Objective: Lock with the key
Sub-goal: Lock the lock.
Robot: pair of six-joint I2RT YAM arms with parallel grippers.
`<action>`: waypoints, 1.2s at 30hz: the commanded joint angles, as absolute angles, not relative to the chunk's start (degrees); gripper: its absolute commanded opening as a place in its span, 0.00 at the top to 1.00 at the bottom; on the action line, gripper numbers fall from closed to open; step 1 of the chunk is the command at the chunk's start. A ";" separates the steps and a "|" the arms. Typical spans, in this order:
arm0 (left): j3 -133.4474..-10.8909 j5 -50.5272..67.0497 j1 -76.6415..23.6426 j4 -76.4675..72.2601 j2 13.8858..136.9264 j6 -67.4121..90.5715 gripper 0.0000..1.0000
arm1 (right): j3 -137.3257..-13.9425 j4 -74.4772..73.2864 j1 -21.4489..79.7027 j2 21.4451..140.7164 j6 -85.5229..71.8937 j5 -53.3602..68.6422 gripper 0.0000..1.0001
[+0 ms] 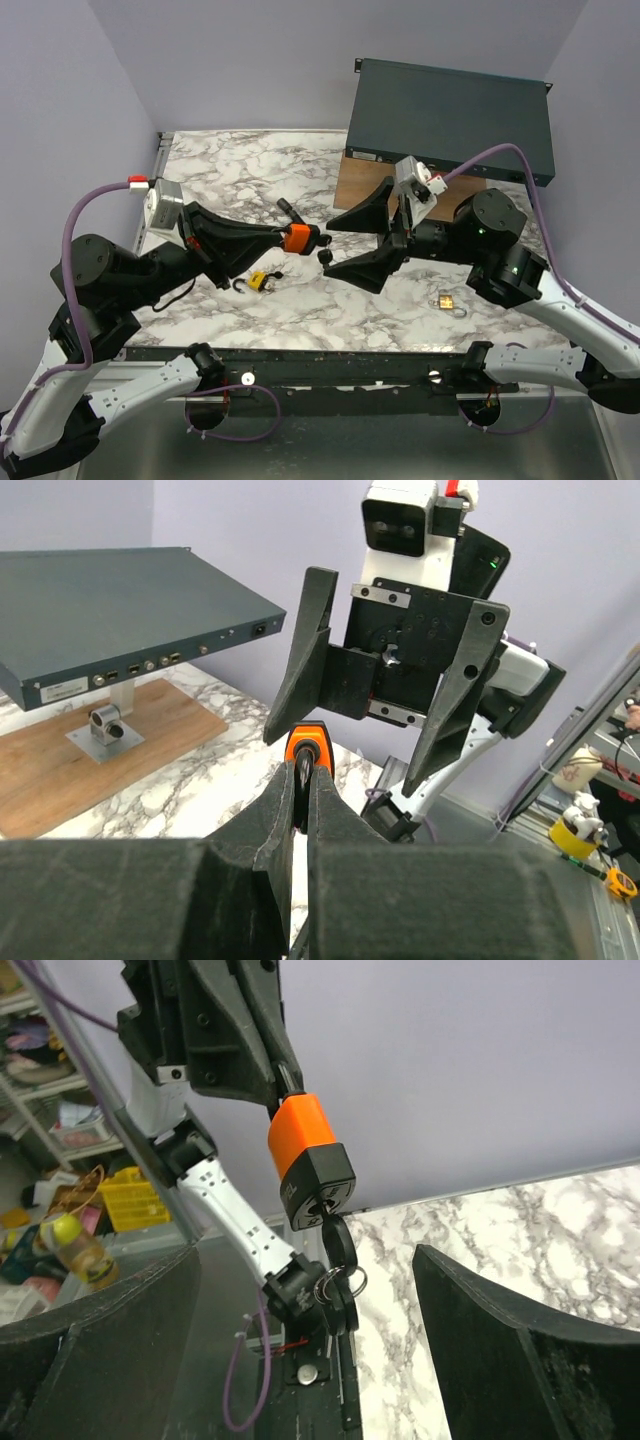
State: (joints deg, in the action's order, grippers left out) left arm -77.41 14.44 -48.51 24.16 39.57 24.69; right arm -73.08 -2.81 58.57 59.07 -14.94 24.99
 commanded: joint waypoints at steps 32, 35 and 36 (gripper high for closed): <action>-76.27 23.21 -48.65 19.53 37.92 27.86 1.00 | -74.80 -1.99 58.98 60.91 -17.31 36.69 0.65; -76.18 23.03 -48.60 19.53 37.85 27.86 1.00 | -74.87 -2.26 58.98 61.11 -17.57 36.36 0.74; -76.12 22.87 -48.63 19.47 37.77 27.86 1.00 | -74.97 -2.51 58.98 61.31 -17.58 36.51 0.79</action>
